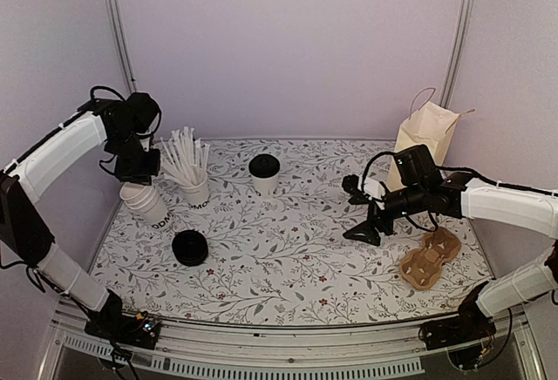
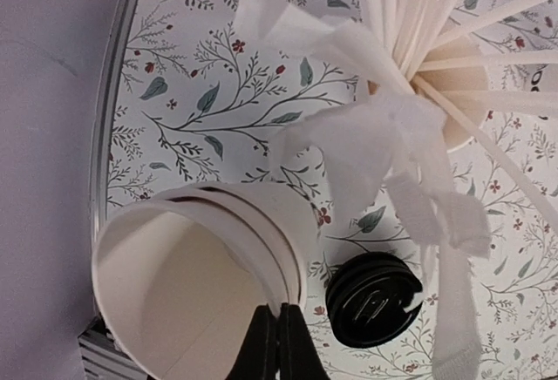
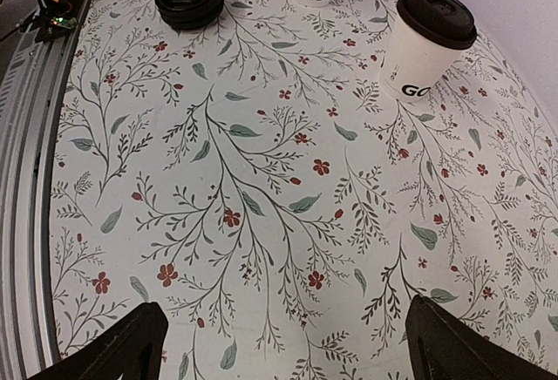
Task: Pack the takeout coffee
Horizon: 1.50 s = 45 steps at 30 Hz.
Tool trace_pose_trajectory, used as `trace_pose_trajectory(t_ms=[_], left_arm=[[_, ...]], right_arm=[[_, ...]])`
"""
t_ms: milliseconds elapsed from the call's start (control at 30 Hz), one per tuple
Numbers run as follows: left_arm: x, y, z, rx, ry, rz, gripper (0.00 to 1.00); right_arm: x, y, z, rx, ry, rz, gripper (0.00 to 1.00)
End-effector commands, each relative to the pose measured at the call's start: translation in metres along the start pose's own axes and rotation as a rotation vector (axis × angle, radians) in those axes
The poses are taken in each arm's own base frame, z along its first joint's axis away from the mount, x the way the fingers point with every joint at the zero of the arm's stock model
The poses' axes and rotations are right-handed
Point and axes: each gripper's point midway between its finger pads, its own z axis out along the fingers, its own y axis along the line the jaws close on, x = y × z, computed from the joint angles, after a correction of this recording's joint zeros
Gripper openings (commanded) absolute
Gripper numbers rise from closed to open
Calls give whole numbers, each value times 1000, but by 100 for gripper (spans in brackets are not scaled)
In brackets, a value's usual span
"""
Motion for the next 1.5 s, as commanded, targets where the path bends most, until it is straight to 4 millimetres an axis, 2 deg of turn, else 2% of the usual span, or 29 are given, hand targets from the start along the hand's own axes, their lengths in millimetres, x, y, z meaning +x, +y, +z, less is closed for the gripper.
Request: trace_pose_trajectory(t_ms=[0,33,67,100,133,167,267,300,400,567,733,800,933,1067,1167,1267,1367,1467], left_arm=[[-1,45,-16,-300,-11,7,0],[-2,55,-14,-349,-13,2,0],[-3,49,-10,-285,-15,1,0],[-6,25,-9,-114,-31,4,0],[-4,-14,-14,136,-34,22,0],[-7,-21,-17,195,-61,11,0],[-6,48,-15,-244,-42,-12,0],[-1,53,-10,-257,-2,-6,0],[-2,33,-4,-127,-17,2,0],[-3,37,-15,-143,-29,-12,0],[-11,42,-51,-166,-84,-30,0],[-17,31,-74,-81,-138,-40,0],[-28,-2,-129,119,-259,-33,0],[-33,-41,-170,221,-355,36,0],[-31,-77,-199,276,-430,112,0],[-20,-128,-228,386,-504,249,0],[2,-186,-238,522,-521,428,0],[25,-227,-219,573,-451,573,0]], right_arm=[[-4,-3,0,2,-5,-8,99],[-4,-4,0,2,-2,-7,99],[-4,-3,0,0,-3,-7,99],[-3,-3,0,-1,-3,-7,99],[-4,-2,0,-3,-5,-7,99],[-3,-2,0,-4,-5,-6,99],[-3,-3,0,-3,-2,-6,99],[-3,-3,1,-4,0,-4,99],[-2,-2,1,-9,0,-3,99],[-1,-3,2,-7,5,-3,99],[-1,-3,3,-9,7,-1,99],[0,-3,4,-9,12,0,99],[2,-5,4,1,20,1,99],[5,-7,6,11,29,0,99],[7,-11,7,30,42,1,99],[7,-15,6,51,48,4,99],[8,-21,4,88,55,-1,99],[12,-36,3,173,83,-10,99]])
